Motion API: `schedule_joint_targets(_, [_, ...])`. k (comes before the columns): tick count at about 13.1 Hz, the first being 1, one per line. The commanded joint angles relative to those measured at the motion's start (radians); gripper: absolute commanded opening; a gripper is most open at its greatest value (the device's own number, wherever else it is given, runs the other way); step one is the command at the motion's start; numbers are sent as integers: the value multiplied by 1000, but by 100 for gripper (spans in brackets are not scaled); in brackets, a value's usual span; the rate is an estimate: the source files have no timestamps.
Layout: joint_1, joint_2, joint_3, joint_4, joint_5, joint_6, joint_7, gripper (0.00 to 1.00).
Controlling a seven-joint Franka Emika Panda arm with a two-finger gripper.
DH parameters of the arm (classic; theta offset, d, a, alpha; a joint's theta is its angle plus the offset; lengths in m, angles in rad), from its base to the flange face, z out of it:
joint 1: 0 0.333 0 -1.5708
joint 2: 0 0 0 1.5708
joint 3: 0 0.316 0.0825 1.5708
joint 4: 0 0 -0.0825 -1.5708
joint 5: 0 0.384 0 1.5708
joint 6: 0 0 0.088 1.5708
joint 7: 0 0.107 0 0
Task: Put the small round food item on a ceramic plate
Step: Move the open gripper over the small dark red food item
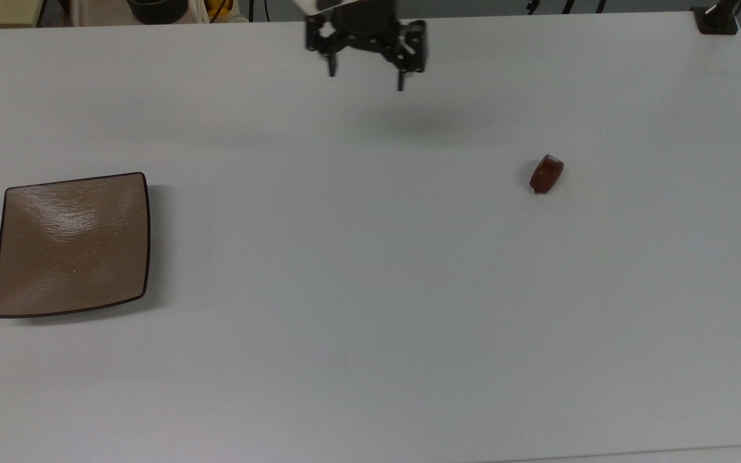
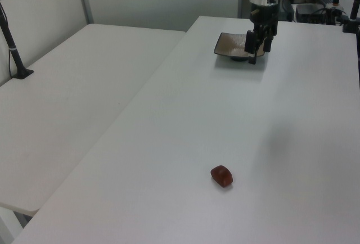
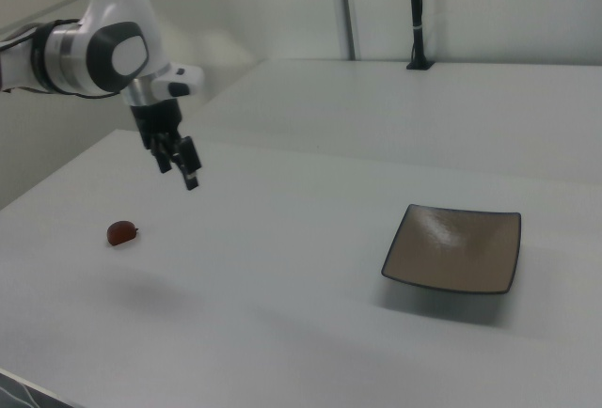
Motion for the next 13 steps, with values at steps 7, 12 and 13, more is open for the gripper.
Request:
schedule_joint_targets(7, [223,241,77,104,17,209,369,100])
schedule_joint_targets(12, [297,364,85,137,5,374,372,100])
schedule_joint_targets(13, [306,400,85,153,6,374,372,100])
